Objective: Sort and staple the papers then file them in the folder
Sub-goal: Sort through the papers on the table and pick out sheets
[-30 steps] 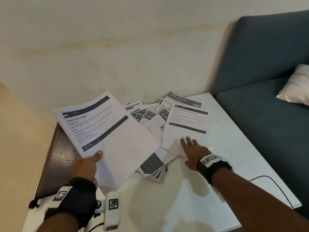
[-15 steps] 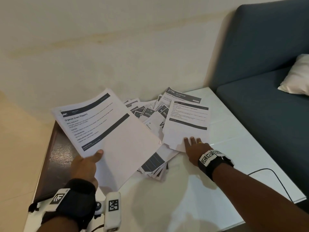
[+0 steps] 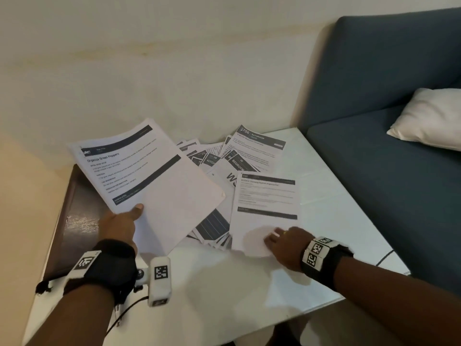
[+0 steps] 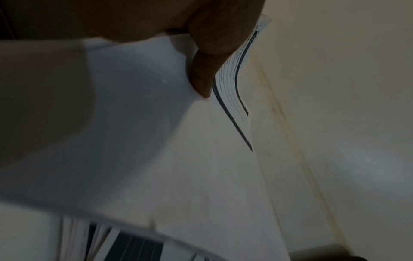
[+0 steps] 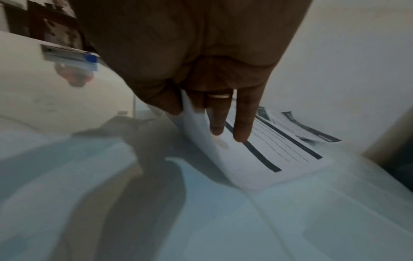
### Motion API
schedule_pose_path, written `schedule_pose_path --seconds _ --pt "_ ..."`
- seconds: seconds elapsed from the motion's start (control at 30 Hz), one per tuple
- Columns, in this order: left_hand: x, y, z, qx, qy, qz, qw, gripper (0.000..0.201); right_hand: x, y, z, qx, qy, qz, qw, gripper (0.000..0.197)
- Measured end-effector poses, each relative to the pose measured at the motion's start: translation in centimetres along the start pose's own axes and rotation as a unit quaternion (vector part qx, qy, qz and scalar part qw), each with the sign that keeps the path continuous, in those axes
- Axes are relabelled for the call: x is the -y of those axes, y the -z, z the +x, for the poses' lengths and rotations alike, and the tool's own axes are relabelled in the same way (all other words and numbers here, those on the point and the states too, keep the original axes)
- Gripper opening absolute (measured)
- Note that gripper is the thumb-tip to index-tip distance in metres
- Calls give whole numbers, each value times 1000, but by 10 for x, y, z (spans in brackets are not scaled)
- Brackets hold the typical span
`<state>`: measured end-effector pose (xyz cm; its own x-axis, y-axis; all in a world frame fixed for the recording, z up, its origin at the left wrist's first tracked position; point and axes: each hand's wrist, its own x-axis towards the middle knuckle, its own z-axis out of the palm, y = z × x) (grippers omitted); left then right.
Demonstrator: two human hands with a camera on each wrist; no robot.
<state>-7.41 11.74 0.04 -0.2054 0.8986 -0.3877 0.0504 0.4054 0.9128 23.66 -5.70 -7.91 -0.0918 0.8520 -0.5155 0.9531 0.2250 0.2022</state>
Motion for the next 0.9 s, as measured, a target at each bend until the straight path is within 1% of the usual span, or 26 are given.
schedule_pose_path --seconds 0.07,0.13,0.17,0.2,0.23,0.27,0.3,0.33,0.37,0.4,0.43,0.47,0.5,0.53,0.57,0.6,0.7,0.8,0.9 --pt "2 3 1 -10 0 5 1000 41 5 -9 -13 40 50 17 998 52" --pt "3 6 4 -17 -7 18 1000 39 8 -10 -26 102 64 52 991 60" --pt "4 6 6 -20 -7 28 999 39 5 -7 -29 114 62 79 988 72" --pt "3 6 7 -23 -9 33 999 40 3 -3 -31 112 67 98 987 90" --pt "4 6 9 -26 -7 35 999 41 1 2 -32 103 57 107 987 100" --pt "4 5 11 -29 -8 36 999 40 -1 7 -31 72 24 137 988 94" --pt "5 4 12 -25 -6 36 999 37 -5 11 -27 38 -30 180 982 76" --pt "6 3 13 -22 -8 37 999 34 -11 13 -21 -3 -95 219 971 56" --pt "7 3 14 -19 -10 37 999 33 -17 10 -14 -42 -156 255 953 41" --pt "9 2 14 -15 -13 38 999 33 -22 7 -6 -68 -214 287 931 35" --pt "9 1 15 -12 -13 38 999 33 -27 4 1 -82 -278 320 902 36" --pt "11 2 16 -11 -15 40 999 32 -31 0 7 -80 -340 364 864 44" --pt "12 2 18 -10 -14 37 999 31 -33 -2 12 -67 -393 406 822 57" --pt "14 2 19 -10 -13 39 999 32 -33 -6 15 -48 -431 438 787 71" --pt "16 1 21 -12 -10 43 999 36 -32 -10 19 -30 -454 453 767 82" --pt "17 1 22 -16 -10 48 999 40 -30 -14 21 -19 -466 451 761 89" --pt "19 1 26 -26 -9 66 997 47 -20 -14 28 -8 -465 421 779 92" --pt "20 -2 26 -22 -6 66 998 46 -19 -11 36 1 -467 439 767 90" --pt "20 -4 24 -17 -10 52 998 44 -22 -14 41 3 -461 456 762 90"
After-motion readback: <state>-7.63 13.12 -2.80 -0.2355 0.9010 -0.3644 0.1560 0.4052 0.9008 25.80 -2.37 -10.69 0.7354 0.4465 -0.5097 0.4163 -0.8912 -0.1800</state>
